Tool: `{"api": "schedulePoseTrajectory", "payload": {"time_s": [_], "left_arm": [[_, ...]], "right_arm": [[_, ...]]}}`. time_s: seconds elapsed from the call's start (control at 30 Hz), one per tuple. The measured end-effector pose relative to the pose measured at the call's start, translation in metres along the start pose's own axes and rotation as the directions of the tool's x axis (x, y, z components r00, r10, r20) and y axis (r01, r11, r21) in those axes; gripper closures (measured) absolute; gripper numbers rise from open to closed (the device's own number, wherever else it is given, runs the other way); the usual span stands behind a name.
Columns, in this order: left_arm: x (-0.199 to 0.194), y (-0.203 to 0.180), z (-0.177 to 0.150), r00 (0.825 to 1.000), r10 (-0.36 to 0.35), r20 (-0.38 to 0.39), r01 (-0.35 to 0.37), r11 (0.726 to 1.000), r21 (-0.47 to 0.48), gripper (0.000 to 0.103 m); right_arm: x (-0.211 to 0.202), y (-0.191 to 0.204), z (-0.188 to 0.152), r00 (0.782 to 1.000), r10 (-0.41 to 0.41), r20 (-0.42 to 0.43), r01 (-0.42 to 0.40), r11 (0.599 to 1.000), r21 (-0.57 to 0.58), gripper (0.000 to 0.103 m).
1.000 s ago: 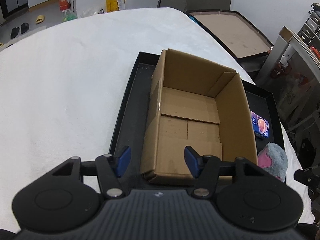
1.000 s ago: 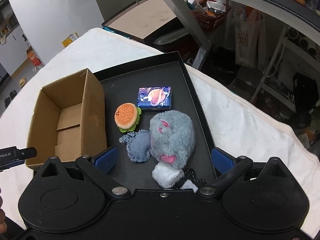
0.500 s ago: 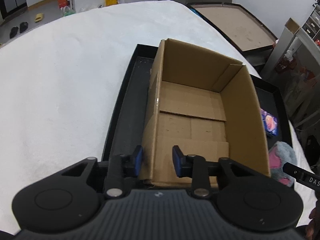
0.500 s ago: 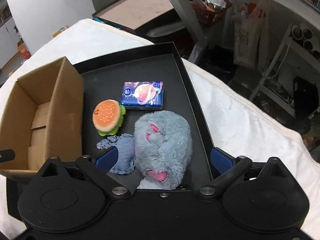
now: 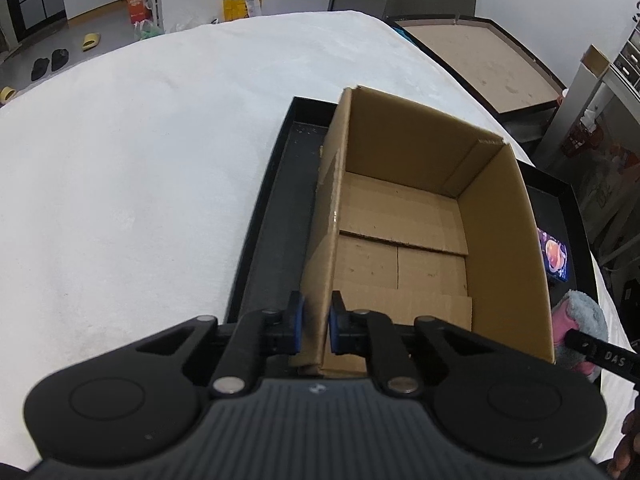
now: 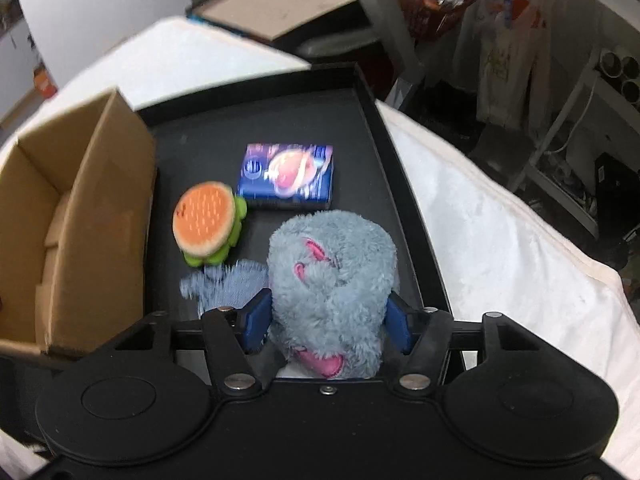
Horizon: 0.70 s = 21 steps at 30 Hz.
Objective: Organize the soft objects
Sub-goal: 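Lift the grey mouse with the right gripper and drop it into the box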
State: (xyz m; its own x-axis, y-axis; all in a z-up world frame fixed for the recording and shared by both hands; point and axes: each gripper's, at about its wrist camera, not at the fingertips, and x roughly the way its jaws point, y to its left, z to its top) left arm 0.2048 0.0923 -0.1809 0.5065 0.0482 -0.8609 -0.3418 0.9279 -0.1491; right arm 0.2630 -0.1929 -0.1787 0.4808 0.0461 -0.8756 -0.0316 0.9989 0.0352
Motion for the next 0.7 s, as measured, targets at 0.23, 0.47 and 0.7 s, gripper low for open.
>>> {"api": "schedulePoseTrajectory", "payload": {"time_s": [0.23, 0.47, 0.7], "left_arm": [[-0.005, 0.002, -0.001, 1.000, 0.002, 0.001, -0.002, 1.000, -0.006, 0.091], [-0.004, 0.004, 0.002, 1.000, -0.003, -0.010, 0.003, 1.000, -0.009, 0.091], [-0.001, 0.002, 0.003, 0.999, -0.030, -0.039, 0.030, 1.000, 0.007, 0.090]], "right_arm": [[-0.022, 0.002, 0.002, 0.998, 0.022, 0.054, -0.022, 1.000, 0.001, 0.050], [-0.049, 0.015, 0.012, 0.992, 0.055, 0.109, -0.055, 0.998, -0.003, 0.050], [-0.076, 0.041, 0.026, 0.983, 0.089, 0.163, -0.080, 0.995, -0.059, 0.050]]}}
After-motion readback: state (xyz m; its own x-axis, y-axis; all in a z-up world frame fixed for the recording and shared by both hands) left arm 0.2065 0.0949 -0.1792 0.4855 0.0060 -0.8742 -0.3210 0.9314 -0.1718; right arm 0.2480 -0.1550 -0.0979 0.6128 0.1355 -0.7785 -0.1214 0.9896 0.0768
